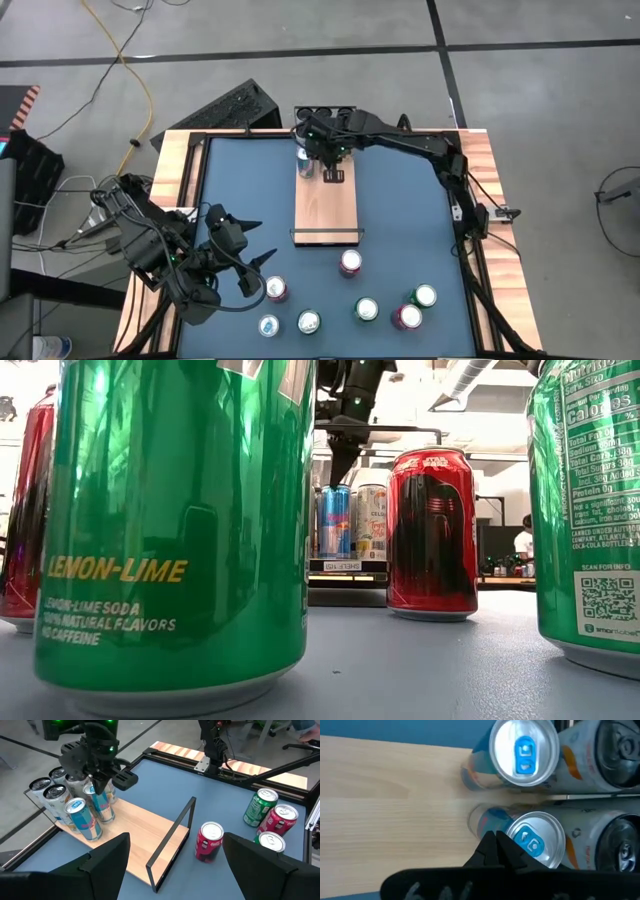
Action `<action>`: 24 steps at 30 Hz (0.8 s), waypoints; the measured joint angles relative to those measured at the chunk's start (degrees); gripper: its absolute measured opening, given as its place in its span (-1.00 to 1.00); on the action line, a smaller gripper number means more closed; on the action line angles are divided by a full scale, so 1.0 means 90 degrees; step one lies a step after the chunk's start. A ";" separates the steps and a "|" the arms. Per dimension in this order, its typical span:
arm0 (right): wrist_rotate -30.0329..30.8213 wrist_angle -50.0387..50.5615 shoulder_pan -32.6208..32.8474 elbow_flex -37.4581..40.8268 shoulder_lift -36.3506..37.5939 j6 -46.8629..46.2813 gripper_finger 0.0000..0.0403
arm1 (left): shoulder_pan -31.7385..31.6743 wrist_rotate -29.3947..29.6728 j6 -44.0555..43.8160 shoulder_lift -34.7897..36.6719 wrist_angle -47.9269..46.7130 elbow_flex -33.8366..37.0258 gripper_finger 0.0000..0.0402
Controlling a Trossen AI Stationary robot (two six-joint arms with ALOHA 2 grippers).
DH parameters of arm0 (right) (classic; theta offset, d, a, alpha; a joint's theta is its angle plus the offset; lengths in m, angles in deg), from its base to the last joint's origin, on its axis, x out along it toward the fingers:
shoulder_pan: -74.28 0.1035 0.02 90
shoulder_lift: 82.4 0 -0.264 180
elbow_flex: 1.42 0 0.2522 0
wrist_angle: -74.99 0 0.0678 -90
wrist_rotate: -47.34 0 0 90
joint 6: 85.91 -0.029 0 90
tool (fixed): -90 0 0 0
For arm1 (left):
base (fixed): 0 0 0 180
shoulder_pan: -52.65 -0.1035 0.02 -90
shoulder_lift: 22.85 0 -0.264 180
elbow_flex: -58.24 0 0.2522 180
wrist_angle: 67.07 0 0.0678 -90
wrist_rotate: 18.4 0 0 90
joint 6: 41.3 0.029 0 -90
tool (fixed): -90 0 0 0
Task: Place canned beverage on shelf
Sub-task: Put the right blue soda can on the shelf aligned with the other blue soda can, then put the blue soda can on the shelf aligned with the other blue soda cans
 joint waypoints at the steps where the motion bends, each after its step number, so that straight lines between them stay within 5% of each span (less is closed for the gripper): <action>1: -0.0016 -0.0024 0.0016 0.0000 0.0000 -0.0001 -1.00 | 0.0000 -0.0001 -0.0001 0.0000 0.0000 0.0000 0.52; 15: 0.0879 0.1108 0.0177 -0.0316 0.0070 -0.0475 -1.00 | 0.0002 -0.0001 -0.0001 0.0000 -0.0002 0.0000 0.52; 20: 0.0852 0.1570 0.0183 -0.0316 0.0205 -0.0511 -1.00 | 0.0002 -0.0002 -0.0045 0.0001 0.0000 0.0000 0.52; 24: 0.0130 0.2123 0.0502 -0.0311 0.0758 -0.1034 -1.00 | 0.0040 -0.0003 -0.0070 0.0002 0.0020 0.0000 0.52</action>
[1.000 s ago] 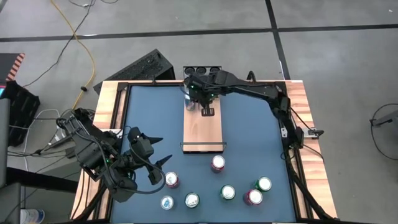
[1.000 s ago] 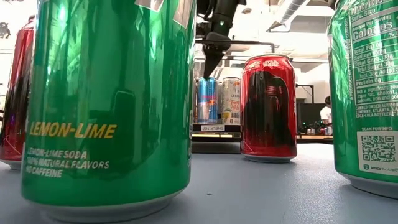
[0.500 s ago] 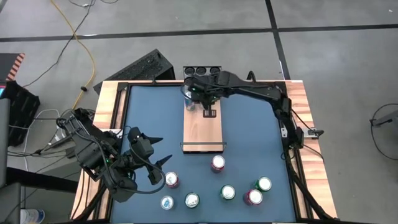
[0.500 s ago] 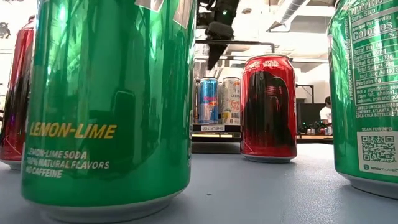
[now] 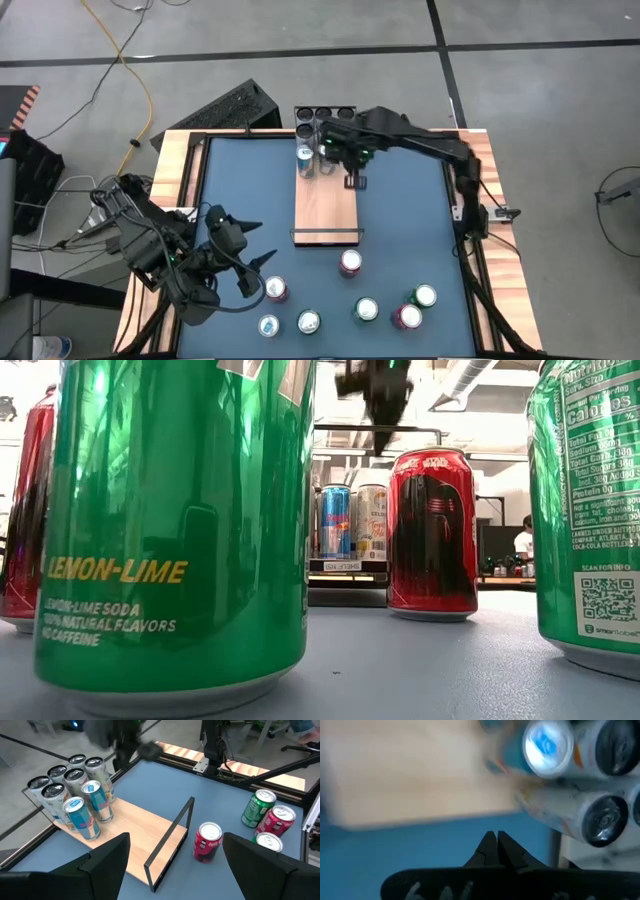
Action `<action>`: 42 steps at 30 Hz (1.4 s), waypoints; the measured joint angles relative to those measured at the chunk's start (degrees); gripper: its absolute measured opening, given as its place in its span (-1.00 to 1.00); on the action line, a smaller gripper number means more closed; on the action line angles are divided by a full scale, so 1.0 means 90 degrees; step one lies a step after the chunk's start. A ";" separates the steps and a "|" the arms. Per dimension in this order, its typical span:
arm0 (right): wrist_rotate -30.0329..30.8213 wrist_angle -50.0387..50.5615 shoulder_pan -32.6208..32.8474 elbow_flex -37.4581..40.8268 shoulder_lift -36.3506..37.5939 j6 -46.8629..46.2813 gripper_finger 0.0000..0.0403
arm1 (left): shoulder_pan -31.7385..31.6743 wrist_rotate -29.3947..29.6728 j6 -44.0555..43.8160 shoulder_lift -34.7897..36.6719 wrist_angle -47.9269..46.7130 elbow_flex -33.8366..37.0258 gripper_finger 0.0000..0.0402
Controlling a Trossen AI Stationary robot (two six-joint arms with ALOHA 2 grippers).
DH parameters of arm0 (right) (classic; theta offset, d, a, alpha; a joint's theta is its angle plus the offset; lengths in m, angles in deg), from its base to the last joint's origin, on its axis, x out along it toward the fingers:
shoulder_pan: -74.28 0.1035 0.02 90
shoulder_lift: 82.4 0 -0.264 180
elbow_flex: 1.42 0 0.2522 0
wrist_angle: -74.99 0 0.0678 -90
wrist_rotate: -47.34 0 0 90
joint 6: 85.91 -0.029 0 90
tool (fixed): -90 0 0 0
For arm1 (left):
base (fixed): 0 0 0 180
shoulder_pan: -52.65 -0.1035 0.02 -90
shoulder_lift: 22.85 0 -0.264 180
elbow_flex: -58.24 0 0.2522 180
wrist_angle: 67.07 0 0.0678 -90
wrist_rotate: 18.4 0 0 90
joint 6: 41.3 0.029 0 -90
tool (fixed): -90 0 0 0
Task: Place canned beverage on shelf
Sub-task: Put the blue soda can on the shelf aligned with the other blue soda cans
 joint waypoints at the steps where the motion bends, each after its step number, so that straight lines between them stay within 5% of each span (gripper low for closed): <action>1: -0.0404 -0.0024 0.0128 -0.0002 0.0242 -0.0265 -1.00 | 0.0008 -0.0002 0.0052 0.0000 0.0022 0.0000 0.52; 4: -0.1274 -0.0126 0.0729 -0.0032 0.0923 -0.0827 -1.00 | -0.0008 -0.0005 0.0193 0.0000 0.0057 0.0000 0.52; 9: -0.1153 -0.0005 0.1835 -0.0002 0.1727 -0.1987 -1.00 | -0.0212 -0.0283 0.0522 0.0005 0.0158 -0.0036 0.52; 15: -0.1115 -0.0028 0.3522 -0.0007 0.2109 -0.3181 -1.00 | -0.0460 -0.2363 0.0841 0.0002 0.0282 -0.0023 0.52; 18: -0.0478 0.0001 0.4286 -0.0003 0.2096 -0.3425 -0.94 | -0.0499 -0.3481 0.0905 -0.0026 0.0272 -0.0012 0.52; 22: 0.0216 0.0006 0.5068 0.0000 0.1967 -0.3745 -0.72 | -0.0448 -0.4185 0.1102 -0.0049 0.0292 -0.0012 0.52; 33: 0.0533 -0.0030 0.6224 -0.0016 0.1573 -0.4790 0.08 | 0.0489 -0.4524 0.0087 -0.0415 0.1180 -0.0010 0.52; 42: 0.0898 -0.0009 0.6775 -0.0005 0.1089 -0.5699 0.15 | 0.0722 -0.4233 0.1132 -0.1226 0.1443 -0.0012 0.52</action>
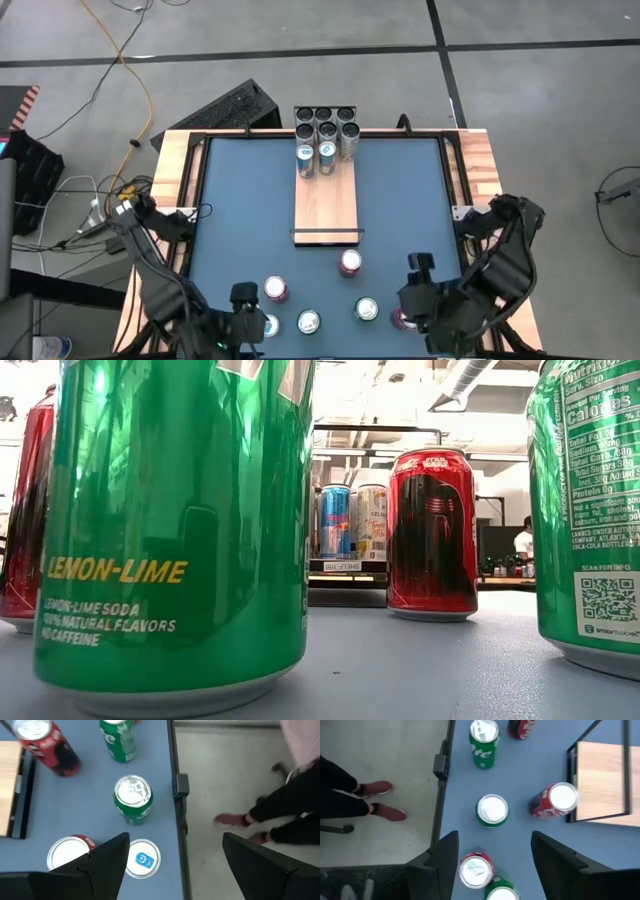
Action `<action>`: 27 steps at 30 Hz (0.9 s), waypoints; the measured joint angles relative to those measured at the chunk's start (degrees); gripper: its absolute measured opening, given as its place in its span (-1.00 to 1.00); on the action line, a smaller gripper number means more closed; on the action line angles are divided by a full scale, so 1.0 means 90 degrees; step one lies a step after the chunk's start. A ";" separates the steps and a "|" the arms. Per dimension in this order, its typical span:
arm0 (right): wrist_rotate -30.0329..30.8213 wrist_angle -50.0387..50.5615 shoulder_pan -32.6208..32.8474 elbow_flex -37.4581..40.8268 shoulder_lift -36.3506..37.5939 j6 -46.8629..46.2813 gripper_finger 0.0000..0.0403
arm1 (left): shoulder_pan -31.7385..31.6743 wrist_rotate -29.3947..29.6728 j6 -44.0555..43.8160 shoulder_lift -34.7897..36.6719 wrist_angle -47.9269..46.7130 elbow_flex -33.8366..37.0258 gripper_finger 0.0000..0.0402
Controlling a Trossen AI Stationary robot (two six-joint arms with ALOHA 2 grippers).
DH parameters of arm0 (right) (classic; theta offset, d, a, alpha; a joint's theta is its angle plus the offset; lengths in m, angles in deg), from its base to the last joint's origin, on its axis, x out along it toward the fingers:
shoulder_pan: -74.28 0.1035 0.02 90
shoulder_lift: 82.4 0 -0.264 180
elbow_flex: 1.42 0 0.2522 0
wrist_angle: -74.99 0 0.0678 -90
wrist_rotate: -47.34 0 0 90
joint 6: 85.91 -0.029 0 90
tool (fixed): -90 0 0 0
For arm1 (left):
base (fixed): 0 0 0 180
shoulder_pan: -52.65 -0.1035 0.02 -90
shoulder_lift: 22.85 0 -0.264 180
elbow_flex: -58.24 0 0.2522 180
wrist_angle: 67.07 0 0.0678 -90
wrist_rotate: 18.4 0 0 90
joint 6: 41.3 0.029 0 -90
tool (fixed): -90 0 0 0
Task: Place canned beverage on shelf
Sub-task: Put the blue soda can on the shelf aligned with the other blue soda cans
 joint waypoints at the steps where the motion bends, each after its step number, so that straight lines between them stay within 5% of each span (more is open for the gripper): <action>1: 0.0003 -0.0011 -0.0009 -0.0004 -0.0079 -0.0020 0.15 | 0.0000 -0.0026 0.0096 -0.0102 0.0000 0.0000 0.52; 9: -0.0028 0.0008 -0.0139 0.0002 -0.0780 0.0129 0.14 | 0.0000 0.0181 0.0290 -0.0745 -0.0058 0.0003 0.52; 16: 0.0080 -0.0038 -0.0261 0.0002 -0.0876 0.0110 0.14 | 0.0000 0.0363 0.0074 -0.0533 -0.0060 0.0396 0.52; 27: 0.0278 0.0012 -0.0411 0.0002 -0.0873 0.0067 0.14 | -0.0053 0.0240 0.0003 0.0451 0.2042 0.2483 0.52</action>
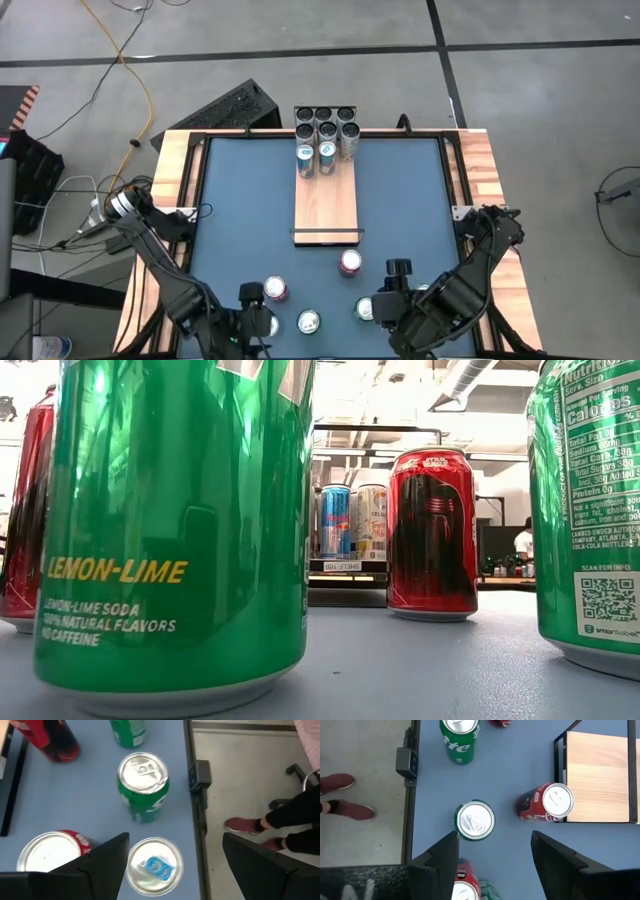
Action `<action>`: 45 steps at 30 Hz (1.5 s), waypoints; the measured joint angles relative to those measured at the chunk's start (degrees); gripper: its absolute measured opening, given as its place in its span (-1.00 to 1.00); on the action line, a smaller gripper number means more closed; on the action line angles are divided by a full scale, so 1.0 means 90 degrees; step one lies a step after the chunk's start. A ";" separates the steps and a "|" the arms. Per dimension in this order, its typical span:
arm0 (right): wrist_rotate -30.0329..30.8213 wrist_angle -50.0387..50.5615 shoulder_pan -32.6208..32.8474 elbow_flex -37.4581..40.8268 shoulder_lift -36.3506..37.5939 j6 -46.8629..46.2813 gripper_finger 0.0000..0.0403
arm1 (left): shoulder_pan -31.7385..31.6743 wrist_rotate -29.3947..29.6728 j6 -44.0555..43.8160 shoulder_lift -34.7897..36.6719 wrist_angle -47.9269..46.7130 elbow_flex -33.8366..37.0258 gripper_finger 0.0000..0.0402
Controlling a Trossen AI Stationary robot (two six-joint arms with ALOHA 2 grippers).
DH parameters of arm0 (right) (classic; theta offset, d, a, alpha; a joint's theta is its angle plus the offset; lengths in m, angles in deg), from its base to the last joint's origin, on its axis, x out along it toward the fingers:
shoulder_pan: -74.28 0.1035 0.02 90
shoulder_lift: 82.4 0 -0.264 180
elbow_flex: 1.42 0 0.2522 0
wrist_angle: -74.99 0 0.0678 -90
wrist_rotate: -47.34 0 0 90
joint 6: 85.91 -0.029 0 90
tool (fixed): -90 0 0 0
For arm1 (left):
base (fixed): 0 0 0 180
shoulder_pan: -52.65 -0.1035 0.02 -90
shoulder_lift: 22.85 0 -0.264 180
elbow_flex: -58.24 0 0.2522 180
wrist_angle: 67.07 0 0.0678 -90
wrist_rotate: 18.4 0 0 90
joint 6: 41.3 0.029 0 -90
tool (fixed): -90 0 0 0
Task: Place canned beverage on shelf
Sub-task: Put the blue soda can on the shelf aligned with the other blue soda cans
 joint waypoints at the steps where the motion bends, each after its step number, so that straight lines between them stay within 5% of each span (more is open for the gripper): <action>1: 0.0000 0.0002 -0.0010 0.0000 0.0000 0.0001 0.14 | -0.0003 0.0003 0.0000 0.0042 0.0020 0.0117 0.52; 8: 0.0007 0.0002 -0.0047 0.0000 0.0002 0.0001 0.14 | -0.0108 -0.0576 0.0015 0.0020 0.0543 0.0611 0.52; 15: 0.0010 0.0002 -0.0044 0.0000 0.0005 -0.0003 0.14 | -0.0115 -0.0051 0.0700 -0.0018 0.0516 0.0635 0.52; 35: 0.0029 0.0004 -0.0078 0.0000 0.0010 -0.0004 0.14 | -0.0078 -0.0167 0.0198 -0.0249 -0.0065 0.0632 0.51; 45: 0.0029 -0.0003 -0.0077 0.0000 0.0010 -0.0004 0.14 | -0.0146 -0.0500 0.0378 -0.0322 -0.0007 0.0645 0.12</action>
